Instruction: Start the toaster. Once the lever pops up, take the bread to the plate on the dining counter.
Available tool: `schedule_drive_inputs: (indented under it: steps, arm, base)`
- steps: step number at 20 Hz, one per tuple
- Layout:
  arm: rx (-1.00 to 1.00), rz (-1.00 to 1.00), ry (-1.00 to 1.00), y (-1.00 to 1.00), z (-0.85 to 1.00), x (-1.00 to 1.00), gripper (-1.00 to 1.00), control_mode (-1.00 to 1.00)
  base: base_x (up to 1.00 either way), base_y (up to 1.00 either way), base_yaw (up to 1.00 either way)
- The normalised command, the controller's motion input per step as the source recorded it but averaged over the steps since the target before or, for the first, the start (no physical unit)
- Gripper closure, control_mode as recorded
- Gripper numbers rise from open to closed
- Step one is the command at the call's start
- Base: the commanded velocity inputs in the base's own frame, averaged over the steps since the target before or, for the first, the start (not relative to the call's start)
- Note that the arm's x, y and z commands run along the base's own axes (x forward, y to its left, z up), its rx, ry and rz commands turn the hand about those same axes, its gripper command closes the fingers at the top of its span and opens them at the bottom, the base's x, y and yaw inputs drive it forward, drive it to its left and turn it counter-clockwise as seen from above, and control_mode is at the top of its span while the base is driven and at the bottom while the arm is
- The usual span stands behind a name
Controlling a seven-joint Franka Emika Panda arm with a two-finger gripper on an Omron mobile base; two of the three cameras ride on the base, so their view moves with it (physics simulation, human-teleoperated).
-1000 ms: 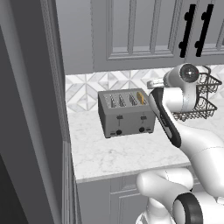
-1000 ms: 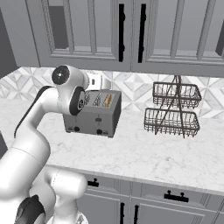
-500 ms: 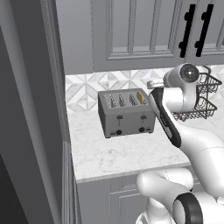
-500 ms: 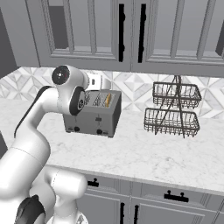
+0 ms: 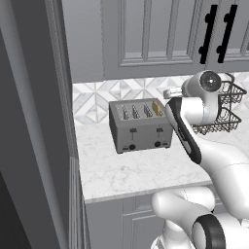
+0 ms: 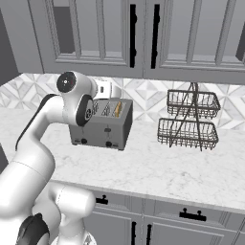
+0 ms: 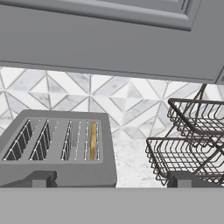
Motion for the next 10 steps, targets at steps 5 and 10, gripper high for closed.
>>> schedule_drive_inputs:
  steps: [5,10]
  arm:
    - [0.00,0.00,0.00,0.00,0.00,0.00,-1.00,-1.00]
    - [0.00,0.00,0.00,0.00,0.00,0.00,-1.00,-1.00]
  base:
    - [0.00,0.00,0.00]
    - [0.00,0.00,0.00]
